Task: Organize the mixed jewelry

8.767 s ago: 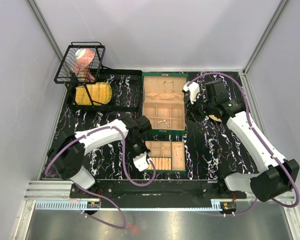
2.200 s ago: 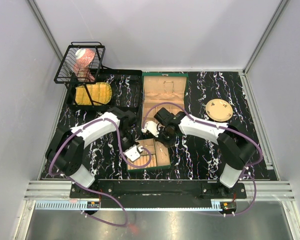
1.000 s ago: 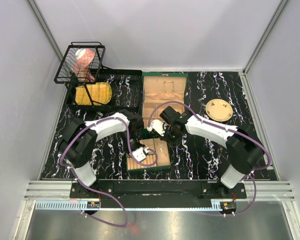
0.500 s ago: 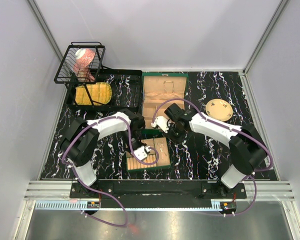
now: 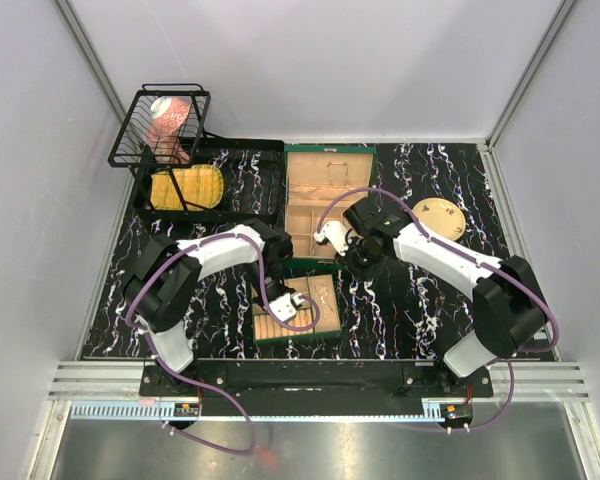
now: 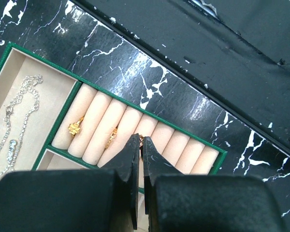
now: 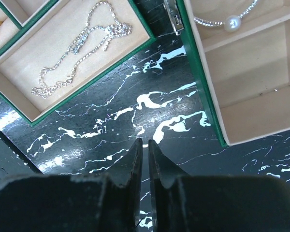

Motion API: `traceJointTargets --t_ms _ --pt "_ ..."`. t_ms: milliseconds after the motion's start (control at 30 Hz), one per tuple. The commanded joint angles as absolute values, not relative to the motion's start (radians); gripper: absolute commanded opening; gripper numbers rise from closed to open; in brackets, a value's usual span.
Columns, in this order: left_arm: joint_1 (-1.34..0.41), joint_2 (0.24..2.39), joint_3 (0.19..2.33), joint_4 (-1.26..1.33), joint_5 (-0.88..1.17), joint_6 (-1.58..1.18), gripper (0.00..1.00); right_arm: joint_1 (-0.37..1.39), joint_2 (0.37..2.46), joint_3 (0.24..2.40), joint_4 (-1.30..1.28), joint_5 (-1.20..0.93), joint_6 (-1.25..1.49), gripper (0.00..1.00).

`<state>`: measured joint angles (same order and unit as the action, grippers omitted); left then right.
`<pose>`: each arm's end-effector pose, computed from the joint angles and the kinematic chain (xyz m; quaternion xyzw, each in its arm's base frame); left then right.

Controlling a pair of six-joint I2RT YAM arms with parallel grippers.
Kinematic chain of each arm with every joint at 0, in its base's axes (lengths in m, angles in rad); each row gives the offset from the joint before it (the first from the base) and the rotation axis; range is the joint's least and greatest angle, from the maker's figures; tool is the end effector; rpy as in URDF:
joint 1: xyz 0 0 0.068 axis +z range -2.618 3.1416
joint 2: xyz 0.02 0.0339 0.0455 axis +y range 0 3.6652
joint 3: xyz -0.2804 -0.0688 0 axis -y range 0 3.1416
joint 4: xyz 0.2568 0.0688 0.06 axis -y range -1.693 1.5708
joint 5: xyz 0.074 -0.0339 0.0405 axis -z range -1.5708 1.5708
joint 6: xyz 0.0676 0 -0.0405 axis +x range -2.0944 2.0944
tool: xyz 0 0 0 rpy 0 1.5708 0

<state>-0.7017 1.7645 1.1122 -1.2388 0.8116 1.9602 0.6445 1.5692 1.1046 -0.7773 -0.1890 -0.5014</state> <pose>0.1795 -0.2160 0.1661 0.8661 0.2766 -0.4013 0.1109 0.2493 0.2032 0.1996 -0.5454 0.8169 0.1045 0.1559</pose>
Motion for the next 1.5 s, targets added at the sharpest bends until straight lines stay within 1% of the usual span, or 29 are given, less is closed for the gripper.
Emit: traceJointTargets --t_ms 0,167,233,400,500,667,700,867,900,1000,1100,1267,1467 --pt "-0.692 1.726 1.117 -1.315 0.888 2.695 0.0 0.62 1.514 1.108 -0.775 -0.225 -0.486 0.15" --pt "-0.67 1.689 1.127 -1.371 0.876 2.665 0.0 0.614 1.506 1.094 -0.775 -0.248 -0.48 0.15" --pt "-0.664 1.681 1.149 -1.393 0.908 2.569 0.0 0.612 1.509 1.095 -0.775 -0.256 -0.479 0.15" --pt "-0.641 1.649 1.161 -1.419 0.992 2.504 0.0 0.614 1.503 1.095 -0.77 -0.265 -0.474 0.15" --pt "-0.624 1.62 1.157 -1.385 1.081 2.39 0.0 0.612 1.493 1.091 -0.769 -0.265 -0.471 0.15" --pt "-0.6 1.557 1.12 -1.244 1.192 2.197 0.0 0.614 1.479 1.091 -0.769 -0.265 -0.466 0.16" --pt "-0.597 1.552 1.118 -1.22 1.199 2.112 0.0 0.614 1.477 1.092 -0.772 -0.267 -0.463 0.15" --pt "-0.595 1.502 1.097 -1.095 1.168 1.973 0.0 0.614 1.474 1.097 -0.773 -0.27 -0.466 0.16" --pt "-0.595 1.496 1.097 -1.066 1.164 1.851 0.0 0.612 1.476 1.097 -0.772 -0.271 -0.468 0.16" --pt "-0.595 1.48 1.089 -0.918 1.12 1.615 0.0 0.614 1.48 1.1 -0.769 -0.273 -0.466 0.16" --pt "-0.595 1.459 1.069 -0.803 1.085 1.463 0.0 0.612 1.473 1.1 -0.769 -0.271 -0.463 0.15" --pt "-0.597 1.424 1.028 -0.727 1.06 1.313 0.0 0.6 1.451 1.094 -0.767 -0.281 -0.457 0.15" --pt "-0.598 1.365 0.928 -0.712 1.032 1.281 0.0 0.592 1.436 1.088 -0.759 -0.299 -0.448 0.15"
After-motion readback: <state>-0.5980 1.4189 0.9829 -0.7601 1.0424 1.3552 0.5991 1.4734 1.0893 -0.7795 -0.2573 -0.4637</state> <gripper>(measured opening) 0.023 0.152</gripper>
